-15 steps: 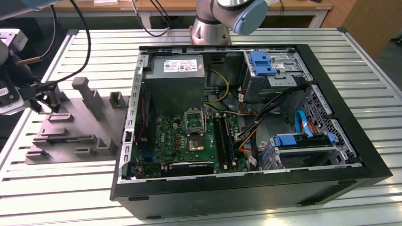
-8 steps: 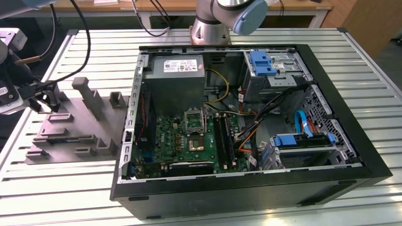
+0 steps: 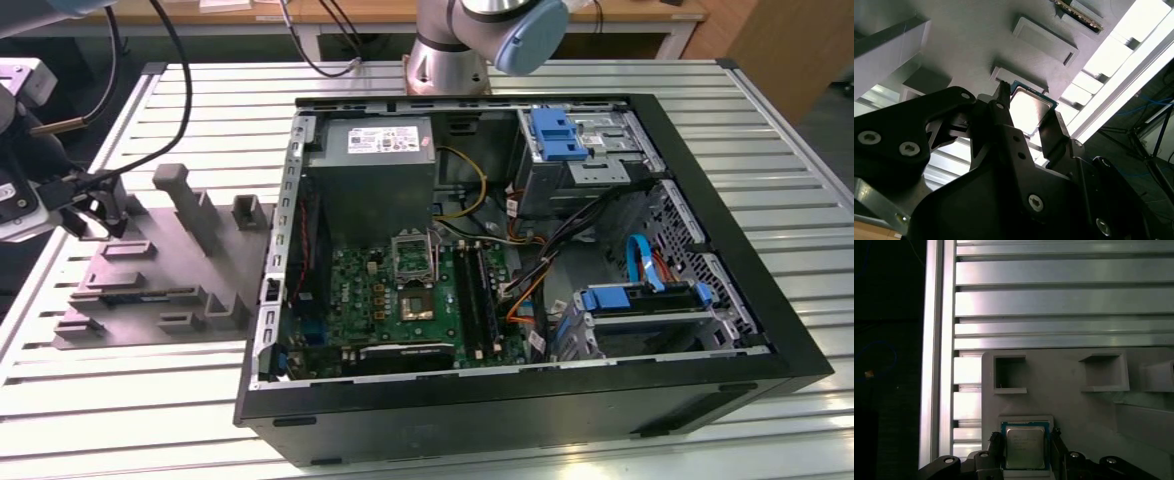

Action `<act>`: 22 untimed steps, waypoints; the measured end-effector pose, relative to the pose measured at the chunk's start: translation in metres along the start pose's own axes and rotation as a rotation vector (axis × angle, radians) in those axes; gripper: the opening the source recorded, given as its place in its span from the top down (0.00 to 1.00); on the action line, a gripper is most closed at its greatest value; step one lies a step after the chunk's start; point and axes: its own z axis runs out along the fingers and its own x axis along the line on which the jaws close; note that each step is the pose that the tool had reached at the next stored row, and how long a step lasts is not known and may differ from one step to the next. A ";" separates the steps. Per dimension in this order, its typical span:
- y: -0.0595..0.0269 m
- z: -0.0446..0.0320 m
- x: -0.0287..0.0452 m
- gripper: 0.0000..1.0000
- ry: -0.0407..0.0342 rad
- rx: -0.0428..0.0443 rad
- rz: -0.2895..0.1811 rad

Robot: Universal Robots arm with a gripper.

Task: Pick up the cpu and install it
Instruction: 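Pick up the cpu and move it towards the insertion slot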

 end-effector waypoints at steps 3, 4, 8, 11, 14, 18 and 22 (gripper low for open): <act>0.0003 -0.0005 0.0000 0.52 -0.0002 0.0000 0.000; 0.0004 -0.0006 0.0000 0.52 -0.0001 0.0001 0.000; 0.0007 -0.0008 0.0000 0.52 0.0000 0.0001 0.000; 0.0008 -0.0015 0.0000 0.52 -0.0002 0.0000 0.000; 0.0010 -0.0028 0.0001 0.52 0.0000 0.0003 0.000; 0.0013 -0.0040 0.0001 0.52 -0.0003 0.0001 0.000; 0.0021 -0.0097 0.0001 0.52 -0.0002 0.0002 0.000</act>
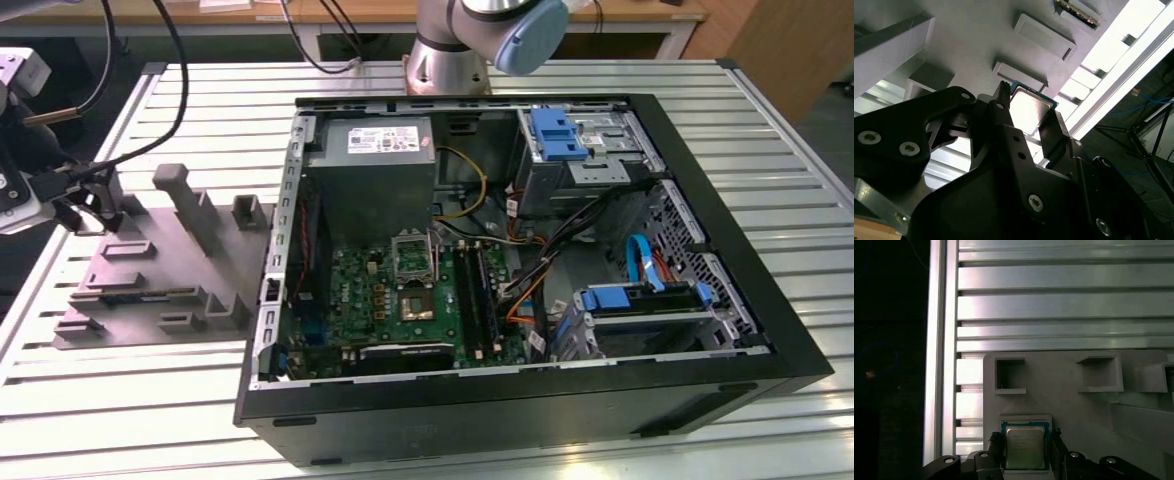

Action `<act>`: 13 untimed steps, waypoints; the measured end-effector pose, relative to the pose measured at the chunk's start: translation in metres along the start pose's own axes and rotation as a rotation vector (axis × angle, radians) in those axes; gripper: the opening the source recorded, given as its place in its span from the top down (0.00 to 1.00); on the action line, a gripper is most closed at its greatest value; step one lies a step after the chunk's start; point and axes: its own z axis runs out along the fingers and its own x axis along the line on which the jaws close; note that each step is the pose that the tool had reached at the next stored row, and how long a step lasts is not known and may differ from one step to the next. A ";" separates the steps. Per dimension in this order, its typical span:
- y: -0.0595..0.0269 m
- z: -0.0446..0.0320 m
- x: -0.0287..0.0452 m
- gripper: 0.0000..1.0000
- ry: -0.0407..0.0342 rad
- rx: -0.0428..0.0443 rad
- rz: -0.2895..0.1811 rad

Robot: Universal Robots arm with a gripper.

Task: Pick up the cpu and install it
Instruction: 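Pick up the cpu and move it towards the insertion slot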

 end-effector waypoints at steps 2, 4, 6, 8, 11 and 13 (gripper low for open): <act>0.0001 0.0000 0.0000 0.52 0.0000 0.0000 0.000; 0.0045 -0.0098 0.0002 0.52 -0.0007 0.0168 0.000; 0.0046 -0.0105 0.0002 0.52 -0.0007 0.0168 0.000; 0.0047 -0.0111 0.0002 0.52 -0.0006 0.0169 0.000; 0.0047 -0.0111 0.0002 0.52 -0.0007 0.0168 0.000; 0.0047 -0.0111 0.0002 0.52 -0.0007 0.0168 0.000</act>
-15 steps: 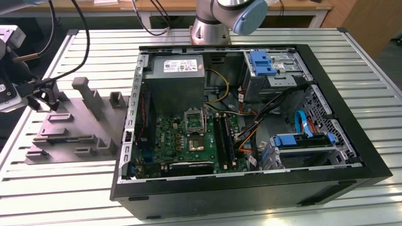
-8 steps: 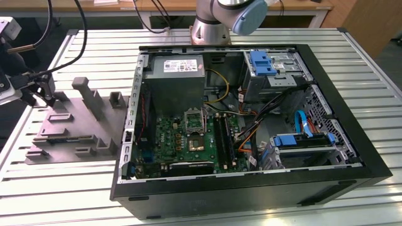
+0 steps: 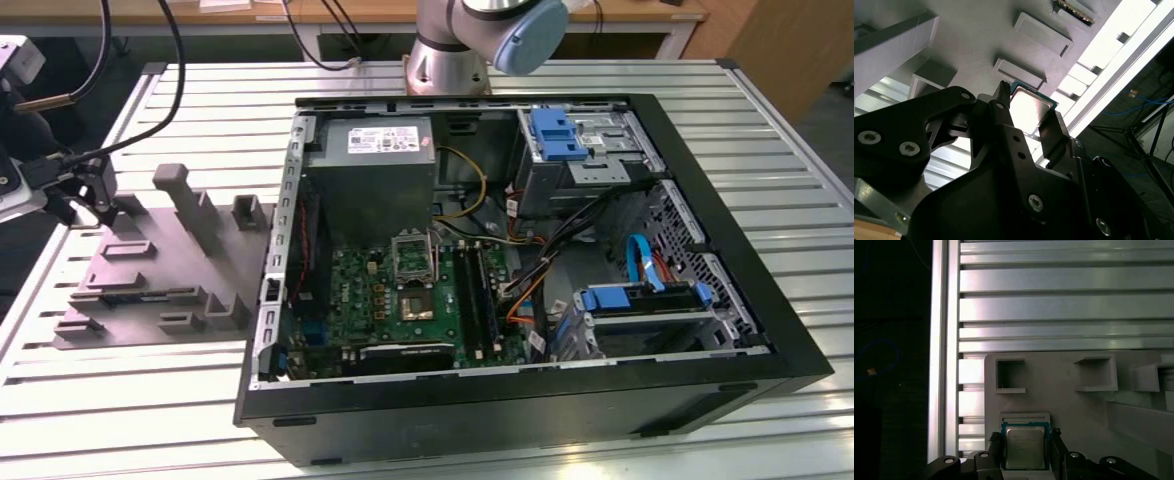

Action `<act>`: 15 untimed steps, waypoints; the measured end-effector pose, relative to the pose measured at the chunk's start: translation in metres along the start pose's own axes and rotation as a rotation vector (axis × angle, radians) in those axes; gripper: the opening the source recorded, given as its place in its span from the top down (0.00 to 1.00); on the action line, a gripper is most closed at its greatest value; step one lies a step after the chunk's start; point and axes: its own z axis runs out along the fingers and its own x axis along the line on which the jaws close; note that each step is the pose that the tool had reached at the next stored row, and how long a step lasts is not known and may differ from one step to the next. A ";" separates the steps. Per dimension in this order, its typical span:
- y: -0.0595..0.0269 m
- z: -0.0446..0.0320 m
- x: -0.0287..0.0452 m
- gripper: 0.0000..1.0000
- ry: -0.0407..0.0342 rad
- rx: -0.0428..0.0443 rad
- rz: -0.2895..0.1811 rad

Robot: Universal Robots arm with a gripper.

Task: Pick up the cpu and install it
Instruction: 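Pick up the cpu and move it towards the insertion slot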

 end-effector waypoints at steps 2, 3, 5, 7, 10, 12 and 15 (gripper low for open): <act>0.0000 0.0000 0.0000 0.52 0.0000 0.0000 0.000; 0.0000 0.0000 0.0000 0.52 0.0000 0.0000 0.000; 0.0001 -0.0013 0.0000 0.52 0.0005 0.0003 0.000; 0.0004 -0.0034 0.0000 0.52 0.0000 0.0000 0.000; 0.0008 -0.0070 0.0000 0.52 0.0000 0.0006 0.000; 0.0012 -0.0096 0.0000 0.52 0.0000 0.0016 0.000; 0.0017 -0.0133 0.0001 0.52 -0.0001 0.0033 0.000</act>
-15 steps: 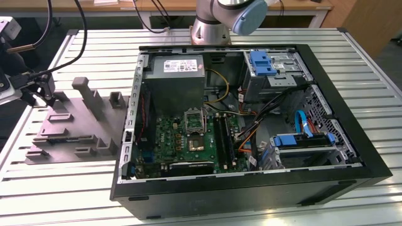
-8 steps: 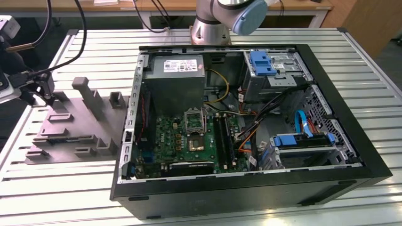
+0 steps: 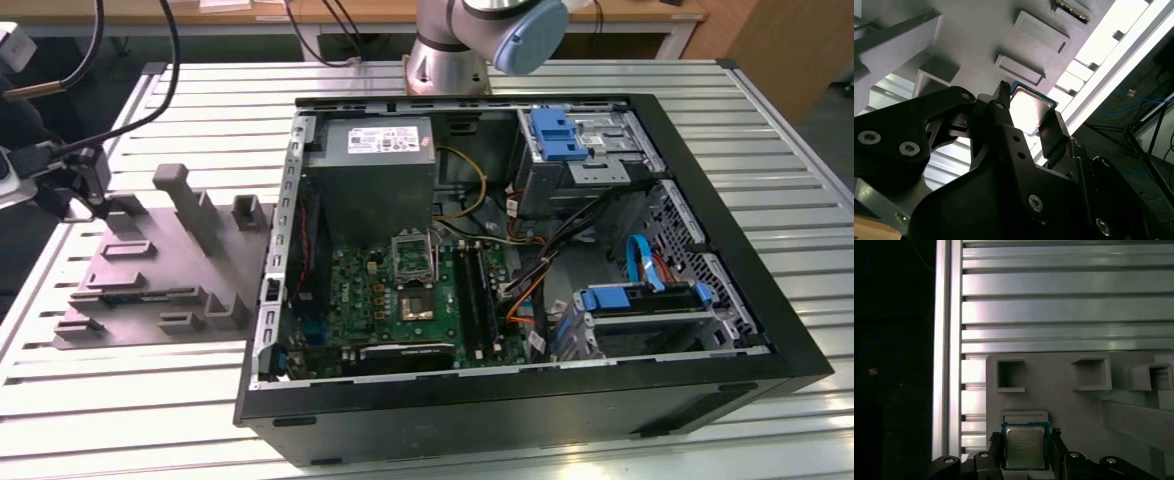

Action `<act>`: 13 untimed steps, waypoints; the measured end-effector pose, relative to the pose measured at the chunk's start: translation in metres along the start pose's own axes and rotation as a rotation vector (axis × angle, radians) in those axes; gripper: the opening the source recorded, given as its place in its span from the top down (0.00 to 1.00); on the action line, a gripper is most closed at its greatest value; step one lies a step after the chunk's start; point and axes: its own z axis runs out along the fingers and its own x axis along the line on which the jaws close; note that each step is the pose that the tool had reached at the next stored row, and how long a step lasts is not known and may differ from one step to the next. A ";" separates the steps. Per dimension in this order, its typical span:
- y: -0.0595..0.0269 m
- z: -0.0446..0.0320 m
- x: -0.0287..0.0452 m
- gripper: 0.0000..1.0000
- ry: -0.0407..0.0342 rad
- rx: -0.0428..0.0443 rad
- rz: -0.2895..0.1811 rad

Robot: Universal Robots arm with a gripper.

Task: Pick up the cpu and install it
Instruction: 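Pick up the cpu and move it towards the insertion slot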

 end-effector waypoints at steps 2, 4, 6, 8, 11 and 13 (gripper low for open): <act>0.0003 -0.0024 0.0000 0.52 0.0001 0.0010 0.000; 0.0007 -0.0044 0.0001 0.52 -0.0001 0.0024 0.000; 0.0011 -0.0060 0.0000 0.52 -0.0001 0.0039 0.000; 0.0012 -0.0075 0.0000 0.52 -0.0001 0.0042 0.000; 0.0015 -0.0095 0.0000 0.52 -0.0004 0.0055 0.000; 0.0017 -0.0106 0.0001 0.52 -0.0003 0.0072 0.000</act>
